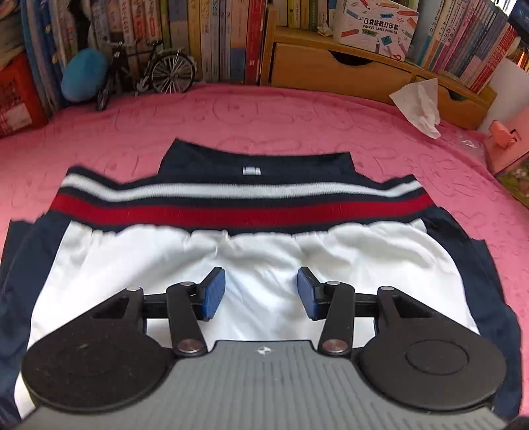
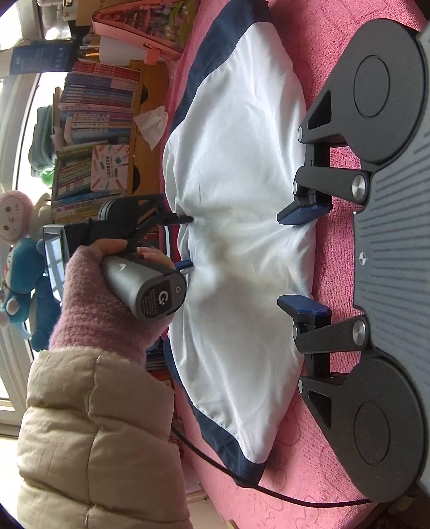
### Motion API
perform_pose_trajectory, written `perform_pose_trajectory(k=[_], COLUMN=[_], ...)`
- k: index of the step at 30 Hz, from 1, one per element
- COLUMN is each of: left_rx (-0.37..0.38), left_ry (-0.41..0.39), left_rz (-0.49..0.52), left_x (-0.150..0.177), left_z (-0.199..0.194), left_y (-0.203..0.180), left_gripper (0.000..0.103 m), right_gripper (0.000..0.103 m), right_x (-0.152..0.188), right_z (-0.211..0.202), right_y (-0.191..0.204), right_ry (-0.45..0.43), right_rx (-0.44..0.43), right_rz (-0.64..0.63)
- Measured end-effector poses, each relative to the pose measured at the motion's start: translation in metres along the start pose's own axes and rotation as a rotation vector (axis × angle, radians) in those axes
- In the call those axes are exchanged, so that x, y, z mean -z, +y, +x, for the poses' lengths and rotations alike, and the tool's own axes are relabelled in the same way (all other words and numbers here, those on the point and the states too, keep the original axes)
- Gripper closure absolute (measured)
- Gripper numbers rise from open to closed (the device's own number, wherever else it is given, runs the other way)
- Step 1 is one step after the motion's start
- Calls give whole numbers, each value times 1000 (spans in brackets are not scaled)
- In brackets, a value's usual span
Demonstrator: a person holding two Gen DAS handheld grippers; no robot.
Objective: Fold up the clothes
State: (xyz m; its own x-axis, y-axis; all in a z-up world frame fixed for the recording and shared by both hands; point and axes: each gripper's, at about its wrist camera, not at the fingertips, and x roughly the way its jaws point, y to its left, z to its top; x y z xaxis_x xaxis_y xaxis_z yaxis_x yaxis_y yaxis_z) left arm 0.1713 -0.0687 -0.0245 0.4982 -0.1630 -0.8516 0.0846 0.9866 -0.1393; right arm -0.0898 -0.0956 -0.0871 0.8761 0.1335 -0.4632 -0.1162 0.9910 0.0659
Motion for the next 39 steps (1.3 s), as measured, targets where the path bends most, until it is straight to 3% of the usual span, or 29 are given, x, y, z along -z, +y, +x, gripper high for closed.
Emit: perform_pose_trajectory(k=[5,7,11,16,18,20,23,26,29,31,35,39], left_rx=[148,164,127,5,-55,-85,-55,-20,27,65,14,-5], left_ry=[63,99,71,-78,-136,-173,-179,-303,-479,-554,-585,-569], left_rz=[76,127,174,158,172,136,24,53,34,-2,-41,-20], left_x=[64,85,87,43,18,-1,-6,26,93,140,206,219], left_z=[-59,-65,-48,-9,10,21,10,-32,-85,-107,-111,-100], left_y=[8,3,-4,0,-1,1,9,17,22,22,5,-12], left_gripper=[62,62,61,61,55,55,57,57,48,46,49,55], right_gripper=[56,56,55,55,55,55,56,52,49,48,45,40], right_x=[-1,-1,0,0,0,1,5,10,14,14,13,9], right_z=[-1,0,-1,-1,-2,-2,-14,-41,-70,-75,-71,-58], right_y=[-1,-1,1,1,1,0,-17,-50,-90,-117,-162,-189], right_ry=[-1,-4,-8,-9,-9,-16,-49,-118,-195,-194,-167,-155], right_rx=[0,1,7,5,5,1,-63,-98,-8,37,95,127], right_rz=[5,5,2,-6,-8,-10,47,161,241,325,467,525])
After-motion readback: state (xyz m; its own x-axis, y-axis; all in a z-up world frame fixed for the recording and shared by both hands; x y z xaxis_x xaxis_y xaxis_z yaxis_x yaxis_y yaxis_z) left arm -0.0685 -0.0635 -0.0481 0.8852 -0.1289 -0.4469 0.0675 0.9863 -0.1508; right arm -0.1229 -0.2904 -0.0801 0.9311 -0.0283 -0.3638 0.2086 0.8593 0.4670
